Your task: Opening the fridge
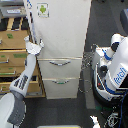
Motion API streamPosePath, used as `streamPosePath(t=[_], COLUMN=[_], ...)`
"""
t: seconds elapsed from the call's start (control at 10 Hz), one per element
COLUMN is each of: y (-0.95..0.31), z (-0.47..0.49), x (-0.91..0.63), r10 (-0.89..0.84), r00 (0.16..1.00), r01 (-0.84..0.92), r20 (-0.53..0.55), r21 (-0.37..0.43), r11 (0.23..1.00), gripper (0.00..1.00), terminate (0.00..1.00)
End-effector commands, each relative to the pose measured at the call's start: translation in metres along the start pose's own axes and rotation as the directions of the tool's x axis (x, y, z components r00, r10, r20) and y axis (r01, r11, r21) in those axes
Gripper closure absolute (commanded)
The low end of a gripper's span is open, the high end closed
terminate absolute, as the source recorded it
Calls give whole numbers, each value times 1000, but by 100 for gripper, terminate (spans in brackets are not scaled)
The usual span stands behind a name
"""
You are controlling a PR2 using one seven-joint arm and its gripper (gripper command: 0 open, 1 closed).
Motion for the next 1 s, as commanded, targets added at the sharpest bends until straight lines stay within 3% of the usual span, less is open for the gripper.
streamPosePath(t=[0.1,1.0], y=[-8,-17], z=[-20,-26], x=[21,18], r10=[-41,-78], r00=[999,997], r01=[37,75], r20=[-17,-7], r21=[-191,-219], r11=[981,973], gripper=[100,100], terminate=[0,0])
